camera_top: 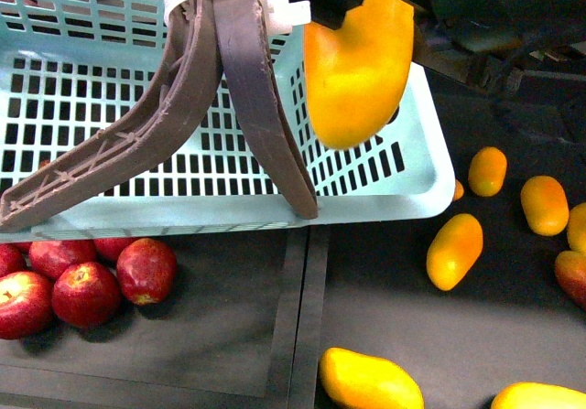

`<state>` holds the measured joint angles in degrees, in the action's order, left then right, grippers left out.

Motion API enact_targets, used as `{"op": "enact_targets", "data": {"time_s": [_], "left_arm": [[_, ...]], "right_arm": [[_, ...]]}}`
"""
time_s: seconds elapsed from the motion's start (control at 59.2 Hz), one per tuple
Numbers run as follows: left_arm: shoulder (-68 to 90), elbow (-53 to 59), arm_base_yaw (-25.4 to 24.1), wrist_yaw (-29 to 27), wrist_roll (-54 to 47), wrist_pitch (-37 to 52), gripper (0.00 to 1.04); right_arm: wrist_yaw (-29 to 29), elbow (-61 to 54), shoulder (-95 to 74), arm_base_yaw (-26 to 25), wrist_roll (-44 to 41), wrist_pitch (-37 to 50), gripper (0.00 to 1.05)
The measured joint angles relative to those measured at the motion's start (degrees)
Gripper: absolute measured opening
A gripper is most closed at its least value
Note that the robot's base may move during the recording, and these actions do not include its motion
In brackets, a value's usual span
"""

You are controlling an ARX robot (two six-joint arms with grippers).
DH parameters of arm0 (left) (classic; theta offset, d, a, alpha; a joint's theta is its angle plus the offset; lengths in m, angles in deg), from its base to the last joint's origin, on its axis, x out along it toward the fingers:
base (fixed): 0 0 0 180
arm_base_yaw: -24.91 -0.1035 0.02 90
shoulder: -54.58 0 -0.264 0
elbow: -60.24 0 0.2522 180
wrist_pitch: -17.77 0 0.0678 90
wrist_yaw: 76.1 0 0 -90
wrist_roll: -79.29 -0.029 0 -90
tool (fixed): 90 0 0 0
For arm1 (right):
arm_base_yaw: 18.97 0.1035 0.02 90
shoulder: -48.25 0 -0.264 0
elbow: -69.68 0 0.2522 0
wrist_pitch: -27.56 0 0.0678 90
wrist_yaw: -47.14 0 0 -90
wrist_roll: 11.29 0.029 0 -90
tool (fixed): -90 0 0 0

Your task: Pick mango and avocado into basket

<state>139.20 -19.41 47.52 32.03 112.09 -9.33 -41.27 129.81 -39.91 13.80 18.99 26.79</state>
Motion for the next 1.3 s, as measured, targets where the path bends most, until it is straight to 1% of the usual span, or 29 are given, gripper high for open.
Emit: {"op": "enact_targets", "data": {"time_s": [0.085, 0.135, 0.22, 0.304, 0.338, 0.372, 0.423, 0.49, 0.71, 0.862, 0.947, 1.065, 1.183, 1.302], "left_arm": [[0.0, 0.0, 0.0, 0.0, -0.2, 0.0, 0.17], [0.0, 0.0, 0.0, 0.1, -0.1, -0.1, 0.17], [0.0, 0.0, 0.0, -0.1, 0.3, -0.1, 0.17], [0.0, 0.0, 0.0, 0.3, 0.3, -0.1, 0.17], [0.0, 0.0, 0.0, 0.5, 0.3, -0.1, 0.17], [0.0, 0.0, 0.0, 0.5, 0.3, -0.1, 0.17], [0.0, 0.0, 0.0, 0.5, 0.5, -0.2, 0.17], [0.0, 0.0, 0.0, 0.5, 0.8, -0.2, 0.17], [0.0, 0.0, 0.0, 0.5, 0.6, -0.2, 0.17], [0.0, 0.0, 0.1, 1.0, 0.8, -0.2, 0.17], [0.0, 0.0, 0.1, 0.9, 0.7, -0.2, 0.17], [0.0, 0.0, 0.0, 0.9, 0.7, -0.2, 0.17], [0.0, 0.0, 0.0, 0.7, 0.7, -0.2, 0.17], [0.0, 0.0, 0.0, 0.7, 0.7, -0.2, 0.17]], "right_arm": [[0.3, 0.1, -0.3, 0.0, 0.1, 0.4, 0.92], [0.8, 0.1, -0.5, 0.0, -0.1, 0.4, 0.98], [1.6, 0.1, -0.6, -0.7, -0.3, 0.4, 0.96], [3.3, 0.1, -0.2, -1.6, -1.2, 0.4, 0.97], [5.1, 0.0, 0.1, -2.3, -2.1, 0.5, 0.97], [9.1, -0.5, 1.2, -3.8, -4.6, 1.1, 0.97], [12.9, -1.3, 3.0, -5.8, -6.7, 1.7, 0.97], [15.3, -2.7, 6.1, -9.2, -9.0, 2.3, 0.97], [15.2, -8.2, 16.5, -19.5, -11.6, 2.6, 0.97], [15.0, -14.0, 24.6, -22.8, -12.1, 2.6, 0.97], [15.1, -17.8, 30.3, -23.0, -11.8, 1.5, 0.97], [16.5, -23.6, 39.0, -21.9, -11.5, -0.5, 0.97], [20.1, -29.8, 49.5, -19.5, -11.6, -4.3, 0.97], [23.7, -34.5, 56.8, -16.7, -11.9, -5.8, 0.97]]}}
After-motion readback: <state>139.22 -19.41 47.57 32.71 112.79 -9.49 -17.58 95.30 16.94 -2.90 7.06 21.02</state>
